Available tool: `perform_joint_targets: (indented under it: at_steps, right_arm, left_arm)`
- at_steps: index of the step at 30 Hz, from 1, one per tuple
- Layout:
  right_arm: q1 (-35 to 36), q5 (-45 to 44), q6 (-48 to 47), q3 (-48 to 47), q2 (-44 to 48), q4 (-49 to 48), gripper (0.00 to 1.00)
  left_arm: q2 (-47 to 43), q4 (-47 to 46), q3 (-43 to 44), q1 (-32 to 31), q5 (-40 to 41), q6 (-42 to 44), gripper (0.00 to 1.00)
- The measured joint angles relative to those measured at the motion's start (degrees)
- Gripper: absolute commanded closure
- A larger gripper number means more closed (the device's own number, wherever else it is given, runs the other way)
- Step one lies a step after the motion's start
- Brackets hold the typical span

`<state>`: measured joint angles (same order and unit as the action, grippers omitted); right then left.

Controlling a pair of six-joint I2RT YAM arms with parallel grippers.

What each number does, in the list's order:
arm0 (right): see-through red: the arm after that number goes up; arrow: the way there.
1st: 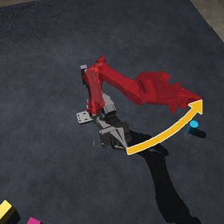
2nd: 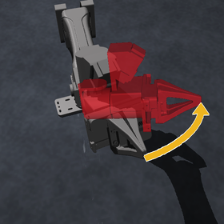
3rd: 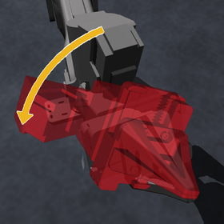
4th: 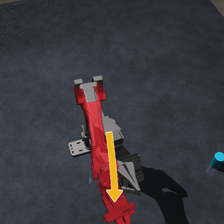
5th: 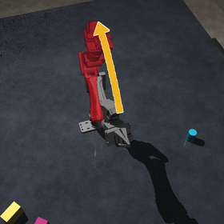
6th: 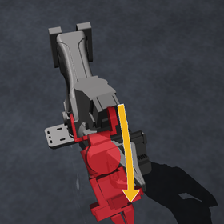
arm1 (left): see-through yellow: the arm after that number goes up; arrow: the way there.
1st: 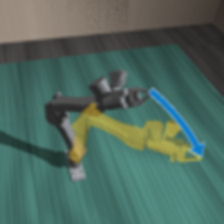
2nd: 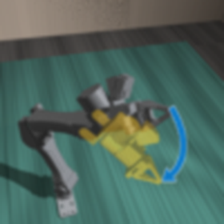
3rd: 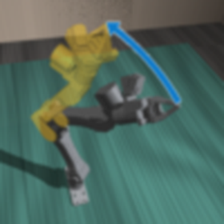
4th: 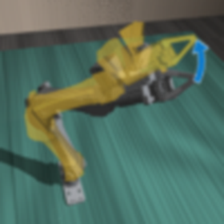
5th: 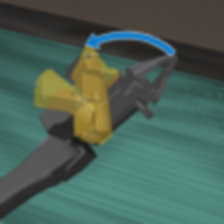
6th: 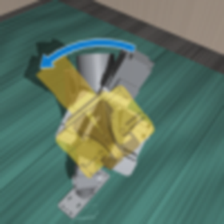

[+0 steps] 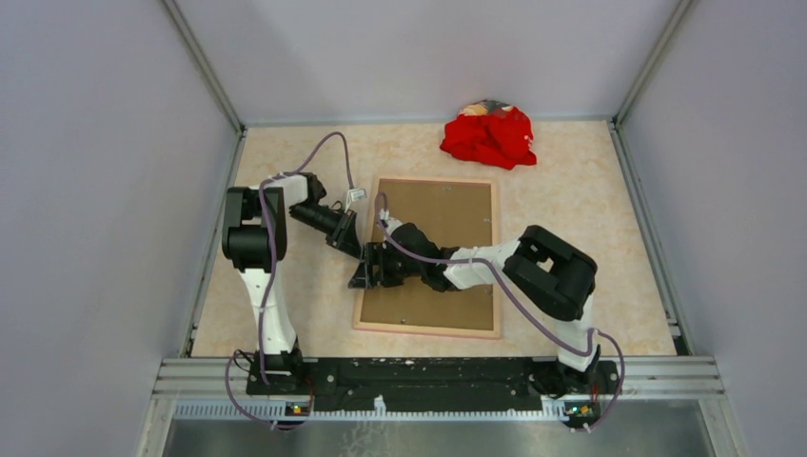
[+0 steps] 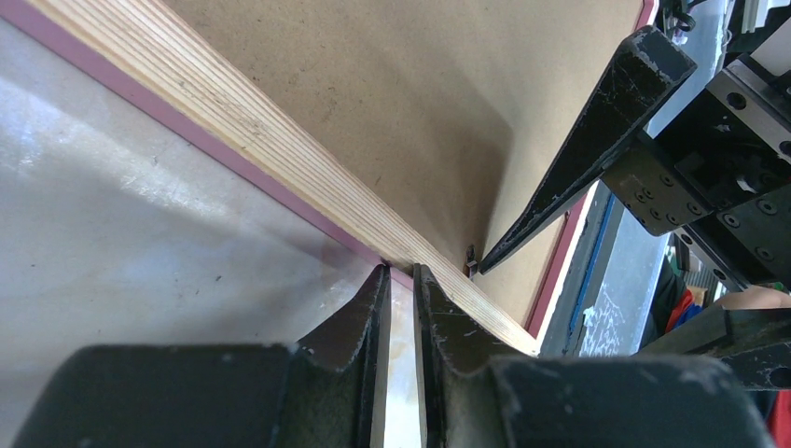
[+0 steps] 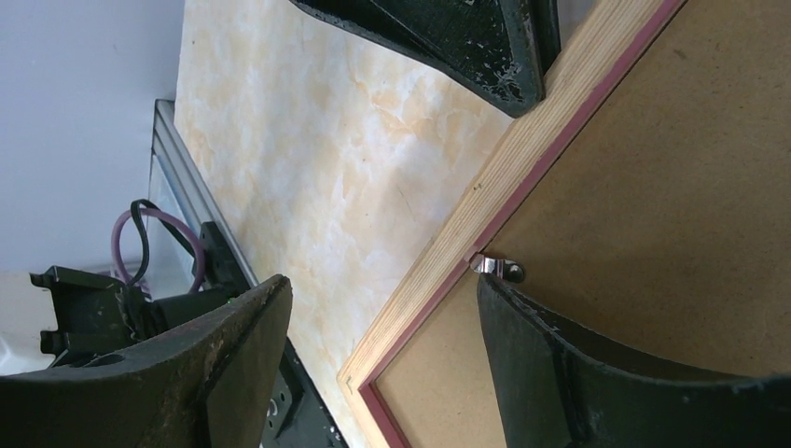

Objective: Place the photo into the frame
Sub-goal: Install the photo frame at the center of the board.

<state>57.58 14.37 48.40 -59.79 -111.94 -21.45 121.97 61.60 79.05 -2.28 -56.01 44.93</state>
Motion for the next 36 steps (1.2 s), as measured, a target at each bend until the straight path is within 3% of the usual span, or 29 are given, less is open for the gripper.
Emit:
perform_joint_targets:
  at_steps: [12, 16, 26, 30, 36]
  right_arm:
    - [0.0, 0.2, -0.2, -0.8, -0.7, -0.4, 0.27]
    - [-1.1, 1.8, -0.1, -0.5, -0.2, 0.0, 0.24]
    - [-15.6, 4.5, -3.3, 1.7, 12.0, 4.8, 0.17]
    - [-20.4, 5.4, -6.3, -2.3, 9.8, 7.2, 0.2]
    - [-21.8, 7.4, -8.4, -10.5, -0.7, 9.6, 0.22]
  left_arm:
    - [-0.3, 0.0, -0.3, 0.0, 0.1, 0.2, 0.8]
    - [-0.3, 0.6, -0.3, 0.0, 0.2, 0.7, 0.75]
    - [0.3, 2.8, 9.9, 1.8, -1.4, -2.1, 0.68]
    - [3.8, 0.9, 12.9, 1.9, -3.5, -5.3, 0.69]
    - [7.9, -0.5, 13.0, 1.6, -4.9, -7.8, 0.73]
